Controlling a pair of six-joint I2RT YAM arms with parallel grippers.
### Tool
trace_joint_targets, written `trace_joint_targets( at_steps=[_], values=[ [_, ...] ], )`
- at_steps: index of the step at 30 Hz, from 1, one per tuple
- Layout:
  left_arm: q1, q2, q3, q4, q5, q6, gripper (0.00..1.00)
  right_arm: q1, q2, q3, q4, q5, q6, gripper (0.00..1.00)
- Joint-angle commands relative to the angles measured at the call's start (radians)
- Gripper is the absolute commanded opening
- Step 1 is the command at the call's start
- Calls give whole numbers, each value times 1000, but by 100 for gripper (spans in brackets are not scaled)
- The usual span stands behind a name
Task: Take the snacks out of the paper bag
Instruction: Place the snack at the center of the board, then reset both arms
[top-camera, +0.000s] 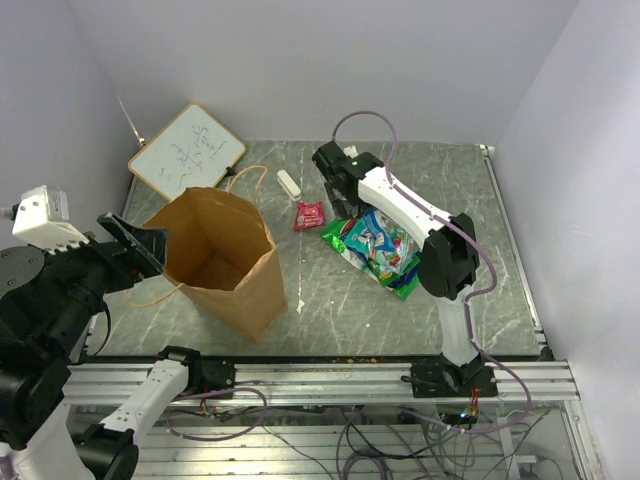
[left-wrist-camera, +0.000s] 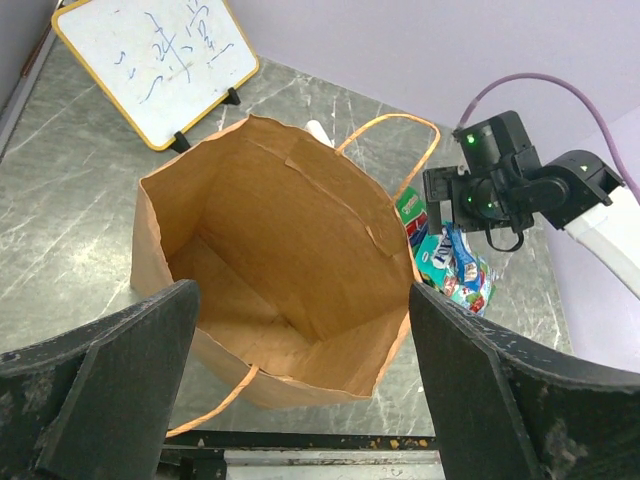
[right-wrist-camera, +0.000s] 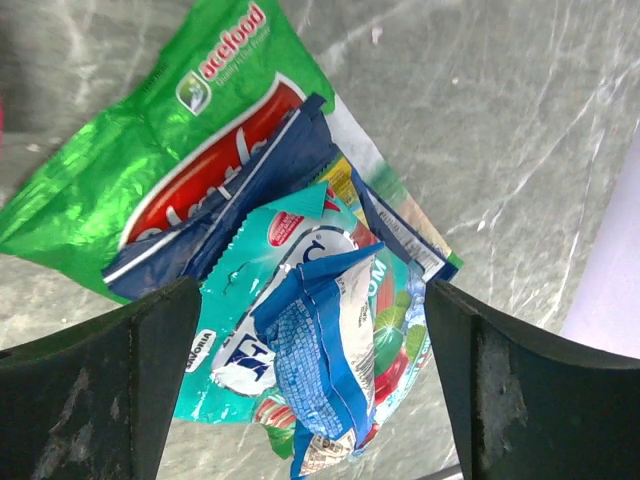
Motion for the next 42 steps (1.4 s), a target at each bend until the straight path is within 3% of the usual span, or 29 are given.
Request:
trace_joint_targets(
  at_steps=[1,7,14,21,33,42],
  values=[
    [-6,-1,6,30,11,-6,96,18,-40,87,15,-14,-45,96],
    [-16,7,-28,59,5,-38,98,64,-173,108,101,-64,-61,100],
    [-28,69,-90,161,40,-116,99,74,-412,-26,228,-216,-25,100],
    [-28,205,-31,245,51,-159,98,74,-675,-148,346,-297,-36,100],
    [-27,257,200,303,-17,-52,100,75,-906,-10,248,-260,-30,100],
    [-28,243,226,313,128,0,96,73,-1025,-31,119,-181,143,100]
  ],
)
